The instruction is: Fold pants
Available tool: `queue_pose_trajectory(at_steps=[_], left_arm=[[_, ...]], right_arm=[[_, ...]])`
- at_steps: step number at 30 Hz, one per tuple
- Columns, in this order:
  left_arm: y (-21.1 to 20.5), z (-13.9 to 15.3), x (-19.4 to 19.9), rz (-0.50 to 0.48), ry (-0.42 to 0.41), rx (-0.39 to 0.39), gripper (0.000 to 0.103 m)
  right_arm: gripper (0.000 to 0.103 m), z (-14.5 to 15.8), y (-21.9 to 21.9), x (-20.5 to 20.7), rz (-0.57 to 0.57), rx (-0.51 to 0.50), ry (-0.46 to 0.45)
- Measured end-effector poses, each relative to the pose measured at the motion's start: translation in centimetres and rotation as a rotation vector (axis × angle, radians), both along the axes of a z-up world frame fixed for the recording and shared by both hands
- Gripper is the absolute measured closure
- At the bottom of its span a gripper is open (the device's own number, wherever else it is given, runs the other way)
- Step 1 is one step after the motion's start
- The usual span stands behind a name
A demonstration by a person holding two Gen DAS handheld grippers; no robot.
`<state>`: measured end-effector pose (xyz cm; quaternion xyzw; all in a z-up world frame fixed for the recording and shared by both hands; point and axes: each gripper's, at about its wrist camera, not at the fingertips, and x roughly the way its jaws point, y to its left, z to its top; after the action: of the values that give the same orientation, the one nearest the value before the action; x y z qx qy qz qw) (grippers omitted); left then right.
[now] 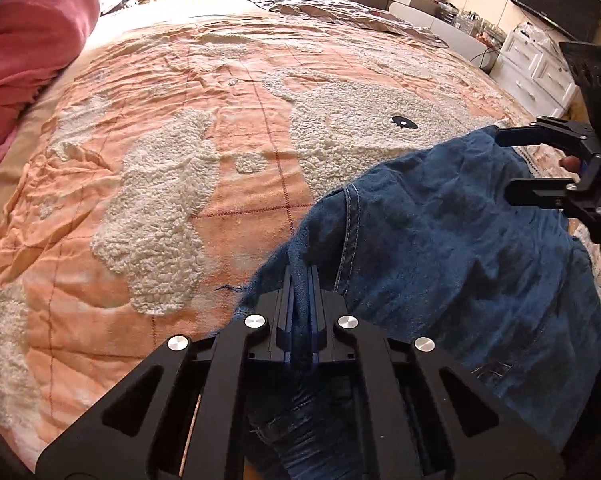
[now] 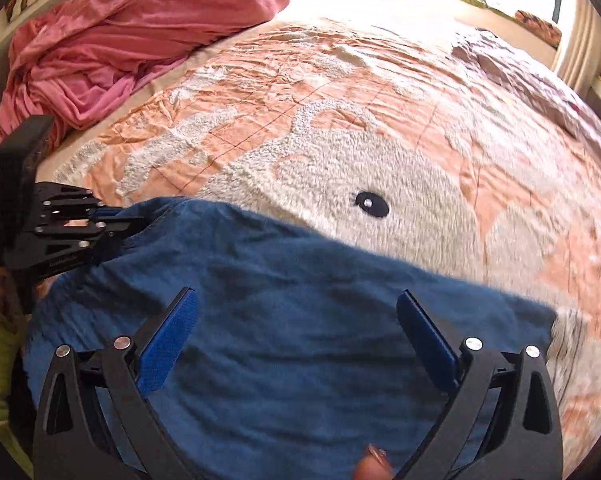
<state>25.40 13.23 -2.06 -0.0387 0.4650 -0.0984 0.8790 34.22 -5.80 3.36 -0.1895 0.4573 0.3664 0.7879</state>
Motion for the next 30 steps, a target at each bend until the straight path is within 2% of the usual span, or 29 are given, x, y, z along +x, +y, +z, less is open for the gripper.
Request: queue_pose_trajectory(at_steps=[7,12,14,15,16,17,18,19,21,24,30], left_arm=[[0.0,3.4,-1.9,-0.009,-0.107,-0.031,0.103],[-0.9,5.4,-3.5,-0.036,-0.169,-0.005,0.103],[-1.4,5.9,-4.2,-0.053,-0.187,0.005,0.103],[-1.5,6.1,-4.4,-0.053,-0.195,0.008,0.103],[-1.7,6.2,-4.5,-0.059,-0.197,0.005,0.103],[-1.9,6.3,-4.6,-0.065,-0.203,0.01,0.103],[-2.1,6.3,-4.7,-0.067,-0.207,0.022,0.103],[-2.1,6.2,-4.7,-0.062,-0.206,0.038,0.103],[-1.9,6.1,-4.7,-0.05,-0.206,0.052,0.103],[-1.8,6.5,-5.3,-0.052,-0.226,0.055,0.103],[-3.2,7.8,-8.2,-0.116,-0.288,0.086,0.103]], right_arm=[[0.005,-0.5,3.7,0.2,0.181,-0.088,-0.093],[0.007,-1.1,5.9,-0.5,0.332,-0.175,-0.181],[0.015,-1.4,6.6,-0.7,0.382,-0.199,-0.202],[0.028,-1.5,6.8,-0.8,0.399,-0.203,-0.202],[0.047,-1.7,7.0,-0.9,0.42,-0.206,-0.192],[0.058,-1.9,7.2,-1.1,0.443,-0.213,-0.179],[0.072,-2.1,7.3,-1.4,0.453,-0.222,-0.178],[0.084,-2.2,7.3,-1.7,0.454,-0.23,-0.185],[0.097,-2.0,6.6,-2.5,0.427,-0.226,-0.217],[0.1,-0.5,4.8,-3.7,0.358,-0.172,-0.266],[0.1,3.3,1.0,-8.3,0.238,-0.08,-0.342]])
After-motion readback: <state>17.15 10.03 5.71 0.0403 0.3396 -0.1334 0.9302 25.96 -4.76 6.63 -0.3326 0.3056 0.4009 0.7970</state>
